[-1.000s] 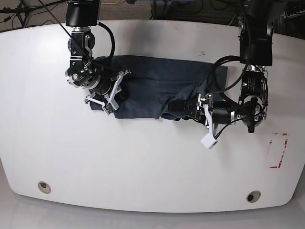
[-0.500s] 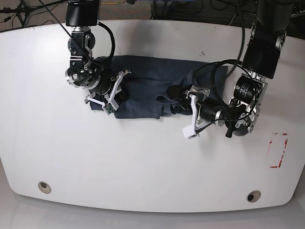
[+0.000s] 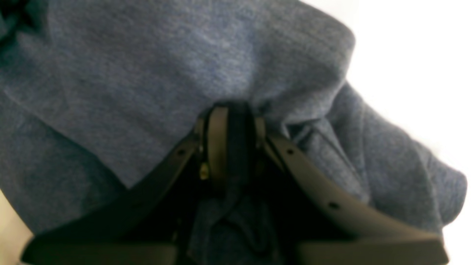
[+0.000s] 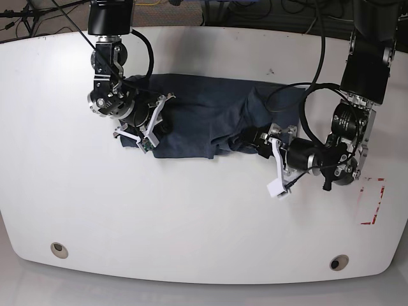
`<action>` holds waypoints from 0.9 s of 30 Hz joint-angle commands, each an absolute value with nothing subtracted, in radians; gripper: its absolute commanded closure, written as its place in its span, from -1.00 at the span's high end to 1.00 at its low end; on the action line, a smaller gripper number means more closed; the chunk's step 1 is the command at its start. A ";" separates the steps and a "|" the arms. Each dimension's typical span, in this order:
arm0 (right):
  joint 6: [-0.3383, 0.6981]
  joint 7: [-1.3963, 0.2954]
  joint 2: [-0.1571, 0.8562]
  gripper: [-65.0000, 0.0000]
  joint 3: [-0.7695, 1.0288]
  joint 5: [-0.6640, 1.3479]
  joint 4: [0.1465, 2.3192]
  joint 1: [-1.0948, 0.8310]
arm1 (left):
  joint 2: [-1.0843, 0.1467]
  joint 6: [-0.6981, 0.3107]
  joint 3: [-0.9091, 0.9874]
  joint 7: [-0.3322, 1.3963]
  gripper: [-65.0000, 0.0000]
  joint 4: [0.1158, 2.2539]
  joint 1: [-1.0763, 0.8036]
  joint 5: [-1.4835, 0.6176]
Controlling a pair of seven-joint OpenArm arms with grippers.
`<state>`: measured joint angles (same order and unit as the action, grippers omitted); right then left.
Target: Fold the T-shirt properly
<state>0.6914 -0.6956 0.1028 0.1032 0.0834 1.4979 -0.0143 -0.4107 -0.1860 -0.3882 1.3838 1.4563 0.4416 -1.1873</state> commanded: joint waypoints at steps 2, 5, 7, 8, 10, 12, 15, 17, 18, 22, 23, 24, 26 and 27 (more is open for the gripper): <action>0.698 -0.730 0.107 -0.71 0.102 0.071 1.504 -0.013 | -0.420 -0.222 -0.390 1.374 0.17 1.514 0.464 -1.202; 0.698 -0.730 0.107 -0.71 0.104 0.071 1.506 -0.013 | -0.420 -0.232 -0.470 1.395 0.17 1.541 0.475 -1.142; 0.698 -0.730 0.105 -0.71 0.104 0.071 1.518 -0.013 | -0.424 -0.217 -0.521 1.396 0.17 1.572 0.493 -1.066; 0.698 -0.730 0.105 -0.71 0.104 0.071 1.523 -0.013 | -0.432 -0.216 -0.526 1.396 0.17 1.590 0.498 -1.040; 0.698 -0.730 0.105 -0.71 0.104 0.071 1.529 -0.015 | -0.441 -0.216 -0.524 1.396 0.17 1.639 0.486 -1.001; 0.698 -0.730 0.105 -0.71 0.104 0.071 1.529 -0.015 | -0.441 -0.216 -0.519 1.394 0.17 1.678 0.467 -1.003; 0.698 -0.730 0.105 -0.71 0.104 0.071 1.532 -0.015 | -0.443 -0.216 -0.490 1.382 0.17 1.702 0.447 -1.027; 0.698 -0.730 0.105 -0.71 0.104 0.071 1.540 -0.015 | -0.449 -0.216 -0.444 1.365 0.17 1.716 0.420 -1.047; 0.698 -0.730 0.105 -0.71 0.104 0.071 1.541 -0.015 | -0.449 -0.217 -0.421 1.357 0.17 1.722 0.410 -1.053; 0.698 -0.730 0.105 -0.71 0.104 0.071 1.541 -0.013 | -0.447 -0.298 -0.237 1.328 0.17 1.782 0.323 -1.099; 0.698 -0.730 0.105 -0.71 0.104 0.071 1.541 -0.013 | -0.446 -0.334 -0.193 1.323 0.17 1.797 0.303 -1.113; 0.698 -0.730 0.105 -0.71 0.104 0.071 1.541 -0.013 | -0.443 -0.378 -0.145 1.317 0.17 1.811 0.278 -1.135; 0.698 -0.730 0.105 -0.71 0.104 0.071 1.543 -0.013 | -0.441 -0.466 -0.058 1.303 0.17 1.814 0.232 -1.171; 0.698 -0.730 0.105 -0.71 0.104 0.071 1.543 -0.013 | -0.440 -0.513 -0.012 1.294 0.17 1.807 0.211 -1.190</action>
